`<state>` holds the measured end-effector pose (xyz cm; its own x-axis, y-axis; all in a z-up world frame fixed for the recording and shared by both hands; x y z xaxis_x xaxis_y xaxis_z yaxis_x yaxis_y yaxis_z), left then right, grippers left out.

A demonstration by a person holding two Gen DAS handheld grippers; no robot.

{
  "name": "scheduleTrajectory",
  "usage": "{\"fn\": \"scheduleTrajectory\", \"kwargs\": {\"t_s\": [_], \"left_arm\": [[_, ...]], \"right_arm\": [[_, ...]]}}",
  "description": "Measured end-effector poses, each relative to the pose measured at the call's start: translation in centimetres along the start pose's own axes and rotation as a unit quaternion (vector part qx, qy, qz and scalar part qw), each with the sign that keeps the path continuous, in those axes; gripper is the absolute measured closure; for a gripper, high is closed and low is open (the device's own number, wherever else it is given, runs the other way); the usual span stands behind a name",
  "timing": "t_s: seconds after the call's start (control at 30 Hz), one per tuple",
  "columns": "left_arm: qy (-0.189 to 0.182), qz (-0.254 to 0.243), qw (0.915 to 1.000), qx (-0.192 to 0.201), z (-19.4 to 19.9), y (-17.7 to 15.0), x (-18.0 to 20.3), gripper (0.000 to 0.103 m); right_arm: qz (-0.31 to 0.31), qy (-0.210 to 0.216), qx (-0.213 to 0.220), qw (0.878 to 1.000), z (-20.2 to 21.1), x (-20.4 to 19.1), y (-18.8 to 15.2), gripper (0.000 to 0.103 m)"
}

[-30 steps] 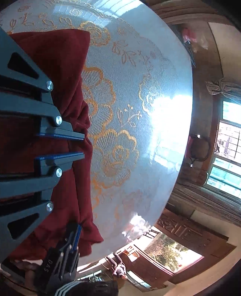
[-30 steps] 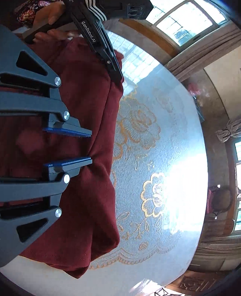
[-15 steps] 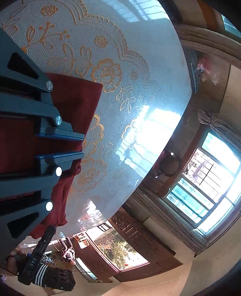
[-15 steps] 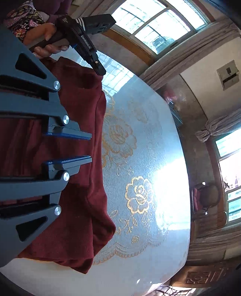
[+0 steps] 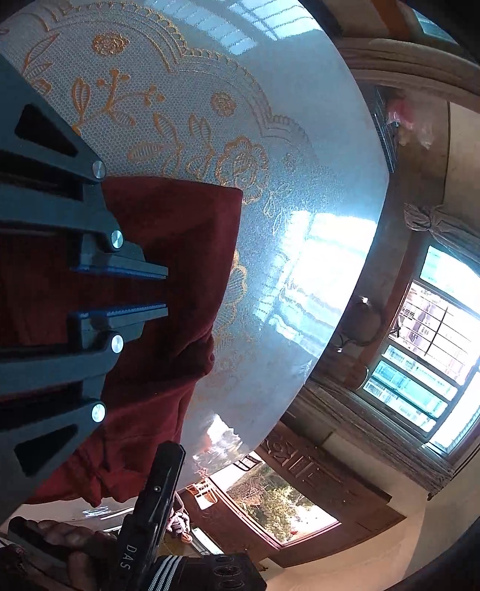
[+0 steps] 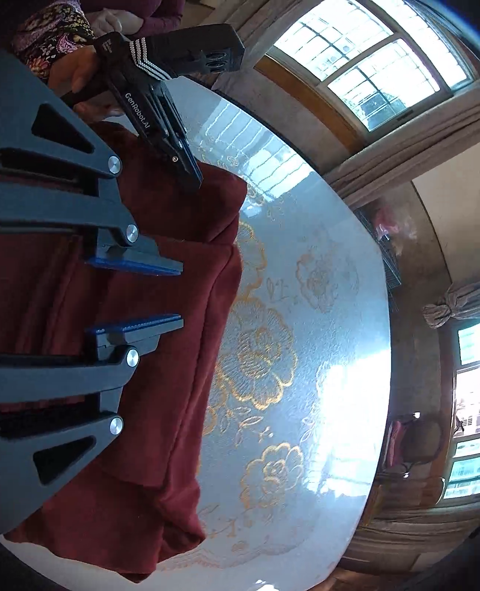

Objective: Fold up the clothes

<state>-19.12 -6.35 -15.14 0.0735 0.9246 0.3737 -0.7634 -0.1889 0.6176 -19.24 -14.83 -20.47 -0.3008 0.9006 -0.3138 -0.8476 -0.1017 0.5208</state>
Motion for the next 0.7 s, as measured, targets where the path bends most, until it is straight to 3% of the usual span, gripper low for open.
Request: {"fn": "scheduleTrajectory", "kwargs": {"t_s": [0.07, 0.17, 0.23, 0.3, 0.4, 0.57, 0.7], "left_arm": [[-0.004, 0.002, 1.0000, -0.007, -1.2, 0.1, -0.3, 0.090], [-0.051, 0.041, 0.9978, 0.010, -0.5, -0.7, -2.5, 0.089], [-0.088, 0.085, 0.9923, 0.017, -0.7, -0.9, -4.0, 0.091], [-0.094, 0.097, 0.9906, 0.020, -0.9, -1.0, -4.1, 0.096], [-0.089, 0.090, 0.9918, 0.019, -1.0, -1.1, -3.9, 0.096], [-0.094, 0.093, 0.9910, 0.020, -1.1, -1.0, -3.9, 0.096], [-0.097, 0.093, 0.9906, 0.022, 0.0, -1.8, -5.0, 0.096]], "right_arm": [[0.043, -0.016, -0.029, 0.999, -2.3, -2.6, 2.5, 0.075], [0.119, -0.045, -0.085, 0.988, -6.0, -5.7, 4.3, 0.075], [0.178, -0.075, -0.131, 0.972, -7.9, -6.6, 4.4, 0.076], [0.229, -0.108, -0.173, 0.952, -10.0, -7.2, 4.2, 0.076], [0.266, -0.098, -0.234, 0.930, -11.9, -7.4, 3.3, 0.076], [0.257, -0.089, -0.255, 0.928, -12.1, -7.0, 3.8, 0.074], [0.245, -0.095, -0.247, 0.933, -11.4, -7.1, 3.5, 0.093]]}}
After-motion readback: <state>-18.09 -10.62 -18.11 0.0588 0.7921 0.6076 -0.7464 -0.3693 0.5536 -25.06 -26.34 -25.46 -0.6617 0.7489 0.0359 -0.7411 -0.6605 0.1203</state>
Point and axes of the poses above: each gripper's, at about its wrist camera, not at the fingertips, and z roughly against the way its jaws point, x to its right, y to its top, the point moved 2 cm from there along -z, roughly the way its jaws point, and after that the axes turned 6 degrees about -z, right-handed, at the moved point
